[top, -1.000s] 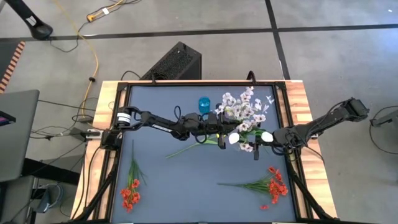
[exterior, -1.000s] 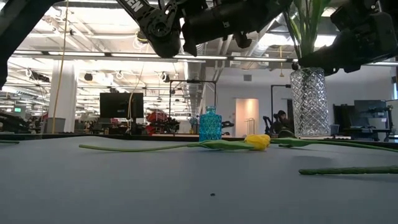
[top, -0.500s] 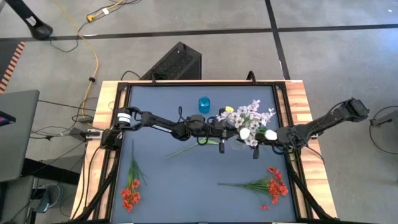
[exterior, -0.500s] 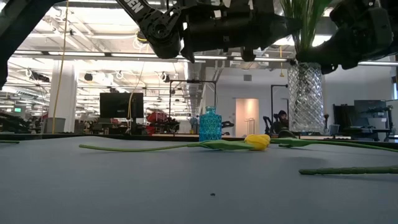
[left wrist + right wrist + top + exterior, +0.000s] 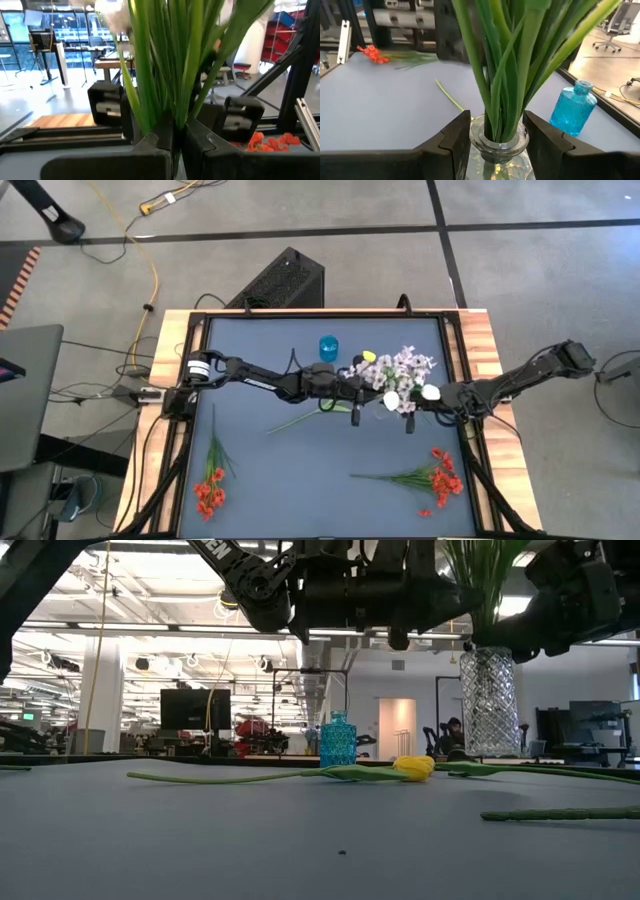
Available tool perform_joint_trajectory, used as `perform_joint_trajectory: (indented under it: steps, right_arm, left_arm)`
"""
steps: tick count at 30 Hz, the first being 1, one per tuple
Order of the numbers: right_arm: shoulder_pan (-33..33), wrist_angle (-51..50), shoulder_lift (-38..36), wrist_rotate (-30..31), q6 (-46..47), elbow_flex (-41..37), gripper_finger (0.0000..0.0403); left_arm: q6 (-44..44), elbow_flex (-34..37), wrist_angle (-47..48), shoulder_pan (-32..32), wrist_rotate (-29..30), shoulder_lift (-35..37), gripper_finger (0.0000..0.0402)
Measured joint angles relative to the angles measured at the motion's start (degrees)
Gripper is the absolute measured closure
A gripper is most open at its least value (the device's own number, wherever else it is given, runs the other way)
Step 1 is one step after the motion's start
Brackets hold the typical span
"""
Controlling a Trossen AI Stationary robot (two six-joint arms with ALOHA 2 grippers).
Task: Sort flowers into vase by color
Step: Put the white flowers into the transparent vase
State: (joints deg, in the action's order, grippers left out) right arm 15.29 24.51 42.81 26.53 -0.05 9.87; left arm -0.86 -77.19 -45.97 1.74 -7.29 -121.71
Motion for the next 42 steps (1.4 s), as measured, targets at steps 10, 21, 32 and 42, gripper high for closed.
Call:
perform_joint_trajectory:
  steps: [10, 21, 32, 42]
  right_arm:
    - [0.0, -0.1, 0.0, 0.0, 0.2, 0.0, 0.0218]
    - [0.0, -0.3, -0.1, 0.6, 0.7, 0.0, 0.0218]
    - [-0.1, 0.2, -0.2, 0.8, 1.2, 0.3, 0.0218]
    - [-2.7, -0.1, -0.2, 0.7, 1.1, 0.3, 0.0218]
  left_arm:
    - [1.5, 0.1, 1.3, 0.0, 0.9, -1.4, 0.0401]
    - [6.1, 0.2, 2.3, 0.8, -2.0, -1.6, 0.0316]
    - [4.1, 0.5, 23.6, 4.7, -9.6, 6.0, 0.0233]
    - [-7.9, 0.3, 55.8, 7.6, -0.4, 17.1, 0.0233]
